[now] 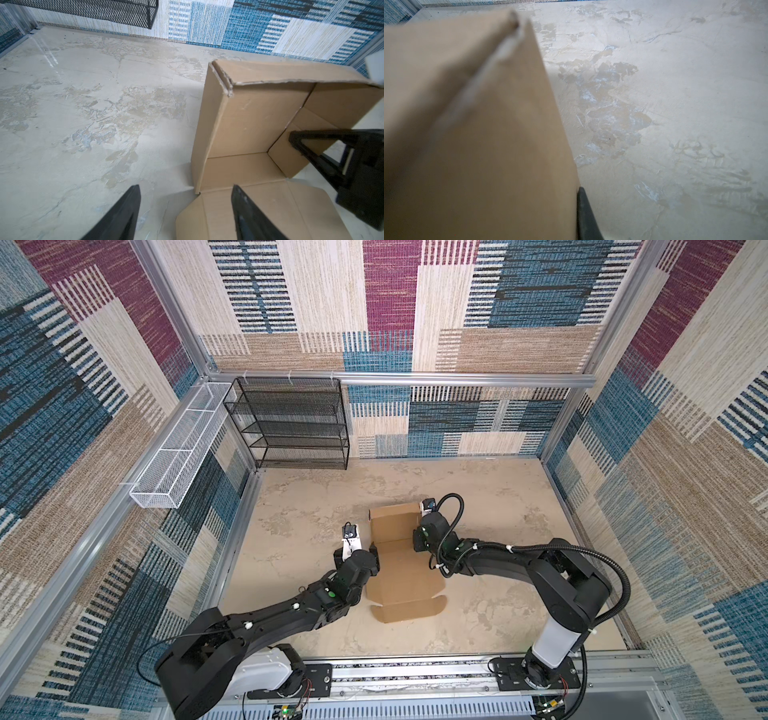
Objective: Fold the paper box
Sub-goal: 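Release the near wall with the left gripper and draw it back from the box, then release the far corner with the right gripper and lift it away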
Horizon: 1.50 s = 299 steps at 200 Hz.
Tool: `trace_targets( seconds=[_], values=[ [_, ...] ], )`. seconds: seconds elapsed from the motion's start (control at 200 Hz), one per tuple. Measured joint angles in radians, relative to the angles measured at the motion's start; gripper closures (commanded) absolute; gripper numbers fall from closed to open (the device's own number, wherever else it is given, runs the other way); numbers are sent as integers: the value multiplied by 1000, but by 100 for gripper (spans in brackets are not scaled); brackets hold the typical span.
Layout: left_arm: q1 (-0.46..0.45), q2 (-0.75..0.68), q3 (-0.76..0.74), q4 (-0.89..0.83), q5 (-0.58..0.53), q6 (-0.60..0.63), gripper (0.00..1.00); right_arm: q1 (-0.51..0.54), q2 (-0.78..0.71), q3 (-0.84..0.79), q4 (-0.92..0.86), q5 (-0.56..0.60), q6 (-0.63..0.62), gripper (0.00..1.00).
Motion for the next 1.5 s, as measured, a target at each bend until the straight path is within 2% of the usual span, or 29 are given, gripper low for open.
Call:
trace_targets(
  seconds=[0.195,0.396,0.686,1.132,1.497],
  values=[
    [0,-136,-19,-56,-9,-3,27,-3,-13,49,-69,-2,0,91],
    [0,-252,-40,-108,-53,5,26,-23,-39,138,-204,-55,0,91],
    [0,-340,-53,-176,-82,9,26,-37,-31,313,-453,-139,-1,91],
    [2,-496,-51,-329,-112,27,26,-136,113,436,-732,-333,-1,91],
    [2,-515,-31,-404,-113,26,26,-201,251,595,-893,-415,-34,87]
  ],
)
